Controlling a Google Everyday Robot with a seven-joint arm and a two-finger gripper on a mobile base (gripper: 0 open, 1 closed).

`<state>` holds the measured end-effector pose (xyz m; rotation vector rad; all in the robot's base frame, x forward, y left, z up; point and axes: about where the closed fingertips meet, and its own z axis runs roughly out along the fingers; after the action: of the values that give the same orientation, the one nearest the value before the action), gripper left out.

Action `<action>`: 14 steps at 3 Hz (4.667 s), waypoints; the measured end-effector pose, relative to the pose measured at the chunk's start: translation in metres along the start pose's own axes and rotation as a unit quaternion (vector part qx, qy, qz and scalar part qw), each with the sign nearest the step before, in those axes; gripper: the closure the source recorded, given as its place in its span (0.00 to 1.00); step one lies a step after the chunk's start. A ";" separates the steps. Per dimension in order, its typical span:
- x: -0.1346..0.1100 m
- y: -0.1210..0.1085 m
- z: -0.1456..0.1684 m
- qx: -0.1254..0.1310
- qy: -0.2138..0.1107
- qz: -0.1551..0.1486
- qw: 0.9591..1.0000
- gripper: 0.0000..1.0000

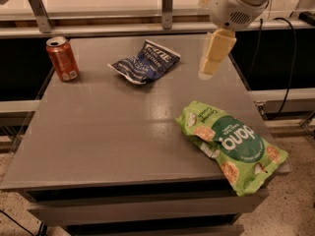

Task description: Move blue chip bag near green rice chip bag

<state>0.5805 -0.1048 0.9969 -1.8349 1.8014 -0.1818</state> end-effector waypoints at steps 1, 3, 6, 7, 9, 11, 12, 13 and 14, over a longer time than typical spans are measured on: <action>0.000 0.000 0.000 0.000 0.000 0.000 1.000 0.00; -0.012 -0.006 0.042 -0.011 -0.023 0.025 0.999 0.00; -0.050 -0.061 0.144 0.041 -0.138 0.169 0.975 0.00; -0.050 -0.065 0.179 0.016 -0.127 0.184 0.975 0.00; -0.051 -0.052 0.222 -0.024 -0.115 0.201 0.973 0.00; -0.049 -0.040 0.243 -0.049 -0.096 0.204 0.973 0.40; -0.050 -0.043 0.238 -0.049 -0.096 0.204 0.973 0.64; -0.051 -0.044 0.235 -0.050 -0.096 0.204 0.973 0.86; -0.053 -0.047 0.230 -0.050 -0.097 0.204 0.973 1.00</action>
Offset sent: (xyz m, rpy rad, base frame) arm 0.0217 0.0191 -0.0298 0.0383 0.0395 0.0073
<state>0.7246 0.0098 0.8420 -1.4452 2.0260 0.2375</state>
